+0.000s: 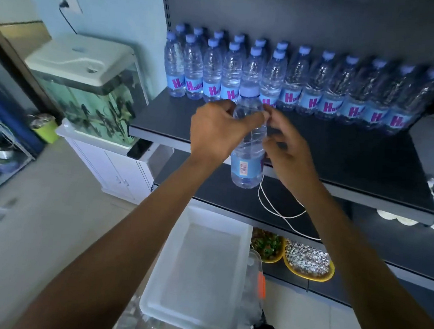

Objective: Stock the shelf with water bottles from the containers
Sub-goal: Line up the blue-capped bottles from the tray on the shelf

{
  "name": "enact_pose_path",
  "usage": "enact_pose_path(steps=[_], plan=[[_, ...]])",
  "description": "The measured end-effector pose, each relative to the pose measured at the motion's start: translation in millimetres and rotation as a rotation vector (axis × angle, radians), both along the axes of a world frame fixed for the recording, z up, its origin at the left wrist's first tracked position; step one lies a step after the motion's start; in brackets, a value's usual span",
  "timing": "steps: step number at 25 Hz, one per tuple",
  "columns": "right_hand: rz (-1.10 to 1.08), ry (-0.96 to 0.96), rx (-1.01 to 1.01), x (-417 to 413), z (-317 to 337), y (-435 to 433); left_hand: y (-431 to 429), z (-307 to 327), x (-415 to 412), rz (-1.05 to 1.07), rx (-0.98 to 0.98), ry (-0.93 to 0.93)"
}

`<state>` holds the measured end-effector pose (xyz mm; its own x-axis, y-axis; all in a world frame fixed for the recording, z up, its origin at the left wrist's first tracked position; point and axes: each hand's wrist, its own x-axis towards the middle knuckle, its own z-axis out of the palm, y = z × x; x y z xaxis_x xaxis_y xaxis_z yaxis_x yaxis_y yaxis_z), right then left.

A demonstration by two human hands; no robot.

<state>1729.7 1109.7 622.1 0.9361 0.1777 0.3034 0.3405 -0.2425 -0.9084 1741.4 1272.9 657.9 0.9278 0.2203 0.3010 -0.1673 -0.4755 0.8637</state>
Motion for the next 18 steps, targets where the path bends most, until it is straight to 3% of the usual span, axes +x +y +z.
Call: enact_pose_path(steps=[4, 11, 18], plan=[[0.059, 0.079, -0.04, 40.5, 7.7, -43.1, -32.8, 14.3, 30.3, -0.102, -0.07, -0.025], [0.037, 0.057, -0.255, 107.4, -26.0, -105.2, -98.4, -30.5, 96.0, -0.104, -0.164, 0.004], [-0.029, 0.014, -0.223, 154.1, -79.0, -145.9, -151.5, -62.9, 127.9, -0.158, -0.141, 0.011]])
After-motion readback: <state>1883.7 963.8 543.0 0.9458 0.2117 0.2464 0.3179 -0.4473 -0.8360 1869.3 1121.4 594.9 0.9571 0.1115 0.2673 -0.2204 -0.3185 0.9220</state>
